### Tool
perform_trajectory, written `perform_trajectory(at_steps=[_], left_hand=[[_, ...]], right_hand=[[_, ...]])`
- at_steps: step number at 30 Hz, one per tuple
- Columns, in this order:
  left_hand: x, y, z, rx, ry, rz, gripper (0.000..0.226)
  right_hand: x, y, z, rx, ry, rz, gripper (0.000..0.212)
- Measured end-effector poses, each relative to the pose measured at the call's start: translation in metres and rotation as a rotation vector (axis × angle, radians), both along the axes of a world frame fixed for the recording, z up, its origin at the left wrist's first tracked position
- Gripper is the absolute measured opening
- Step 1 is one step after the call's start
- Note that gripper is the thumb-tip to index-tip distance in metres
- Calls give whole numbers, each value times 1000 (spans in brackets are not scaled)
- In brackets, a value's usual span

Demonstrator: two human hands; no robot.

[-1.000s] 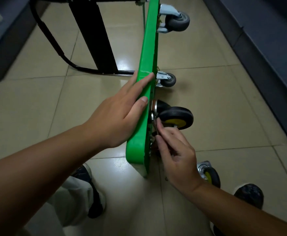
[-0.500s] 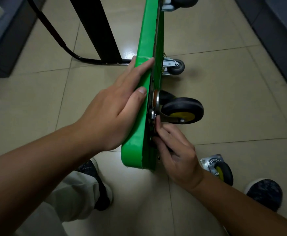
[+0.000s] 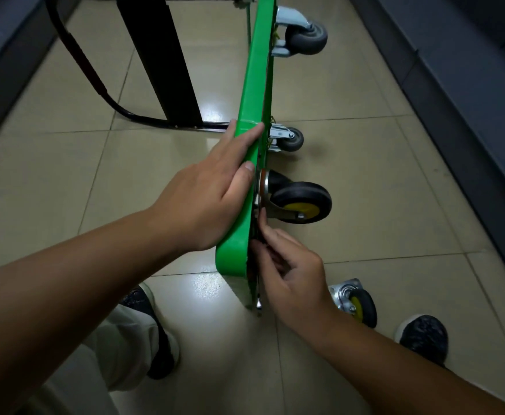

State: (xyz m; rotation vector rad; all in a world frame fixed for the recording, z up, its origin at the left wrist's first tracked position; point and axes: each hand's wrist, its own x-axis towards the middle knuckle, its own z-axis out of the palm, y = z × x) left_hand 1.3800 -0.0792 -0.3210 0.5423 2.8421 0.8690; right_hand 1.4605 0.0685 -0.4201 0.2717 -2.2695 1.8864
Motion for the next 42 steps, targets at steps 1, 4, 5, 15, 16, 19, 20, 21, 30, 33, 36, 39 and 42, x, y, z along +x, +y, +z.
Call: perform_trajectory(at_steps=[1,4,5,15,16,19,20,21,30,33,36,39,42], left_hand=[[0,0,1,-3,-8,1,62],[1,2,2,-20,-17,7,64],[0,2,2,-26,-16,6,64],[-1,-1,9,-31,-27,-42,66],[-1,-1,9,-34,-19,-43,64],[-2,-2,7,-38,6,-41,58],[-2,-2,6,-37,12,-42,60],[-2,-2,4,-33,18,-41,62],[-6,-7,-6,51,87,-40,58],[-8,-9,-8,65,97,-38,56],[-9,-10,-9,82,100,-30,56],[-9,-9,-10,81,103,-23,56],[-8,-6,-10,82,91,-21,57]], right_hand=[[1,3,7,-16,-62,1,47],[6,8,40,-81,-299,14,37],[5,7,55,-124,-380,24,29],[-22,11,126,-274,-870,4,12],[-17,14,121,-265,-833,-27,13],[6,23,100,-165,-603,-39,18],[12,26,89,-124,-504,-47,25],[16,28,76,-88,-411,-70,31],[-11,23,-10,170,213,-97,43],[-18,18,-26,172,266,-104,45],[-25,13,-34,146,308,-89,43],[-31,13,-35,152,334,-86,41],[-34,14,-37,138,341,-56,42]])
